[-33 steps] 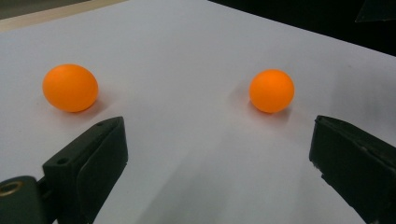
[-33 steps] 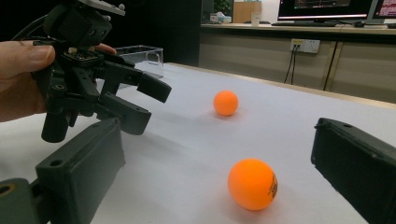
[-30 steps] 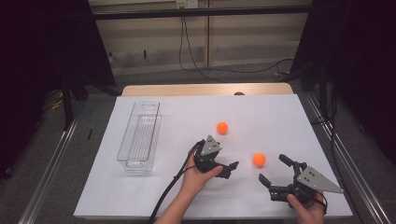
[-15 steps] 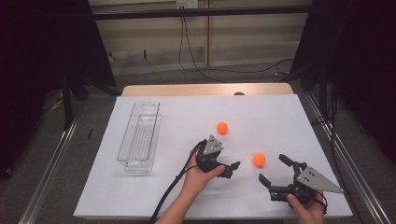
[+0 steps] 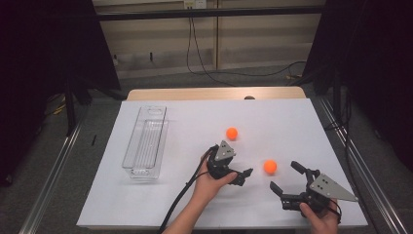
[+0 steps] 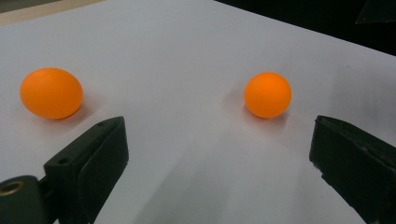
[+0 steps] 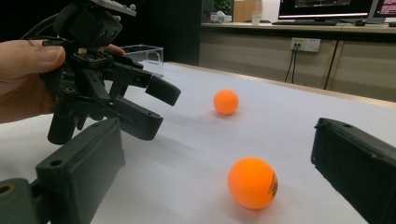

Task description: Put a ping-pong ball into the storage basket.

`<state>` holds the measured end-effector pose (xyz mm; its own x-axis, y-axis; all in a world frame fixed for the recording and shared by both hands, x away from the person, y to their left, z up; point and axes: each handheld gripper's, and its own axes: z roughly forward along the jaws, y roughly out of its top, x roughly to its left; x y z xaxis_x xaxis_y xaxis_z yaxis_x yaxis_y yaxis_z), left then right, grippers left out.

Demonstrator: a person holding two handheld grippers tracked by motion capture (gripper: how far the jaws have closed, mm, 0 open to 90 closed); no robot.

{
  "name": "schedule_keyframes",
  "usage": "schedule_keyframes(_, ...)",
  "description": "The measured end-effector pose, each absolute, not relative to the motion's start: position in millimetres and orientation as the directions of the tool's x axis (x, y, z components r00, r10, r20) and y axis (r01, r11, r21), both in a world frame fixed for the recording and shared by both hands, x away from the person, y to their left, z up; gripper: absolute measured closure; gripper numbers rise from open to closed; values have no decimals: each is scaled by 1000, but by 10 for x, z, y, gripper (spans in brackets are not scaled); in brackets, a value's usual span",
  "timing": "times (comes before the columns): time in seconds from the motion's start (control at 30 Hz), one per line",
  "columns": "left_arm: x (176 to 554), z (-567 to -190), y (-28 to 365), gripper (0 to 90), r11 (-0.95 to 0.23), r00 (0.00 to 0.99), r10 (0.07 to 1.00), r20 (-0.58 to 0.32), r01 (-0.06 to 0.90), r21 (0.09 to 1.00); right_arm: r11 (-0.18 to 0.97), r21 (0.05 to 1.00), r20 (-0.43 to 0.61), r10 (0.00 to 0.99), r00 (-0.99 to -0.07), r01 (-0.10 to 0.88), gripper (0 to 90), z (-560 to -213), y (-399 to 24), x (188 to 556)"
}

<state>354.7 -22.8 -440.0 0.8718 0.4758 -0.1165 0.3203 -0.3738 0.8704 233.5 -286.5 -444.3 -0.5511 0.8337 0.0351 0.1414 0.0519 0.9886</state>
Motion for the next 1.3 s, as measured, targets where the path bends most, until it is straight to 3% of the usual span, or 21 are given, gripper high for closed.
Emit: schedule_keyframes(1.3, 3581, -4394, -433, 44, -420, 887, 452, -94, 304, 855, 46, 988, 43, 834, -550, 147, 20, -4448, -2877, 2340)
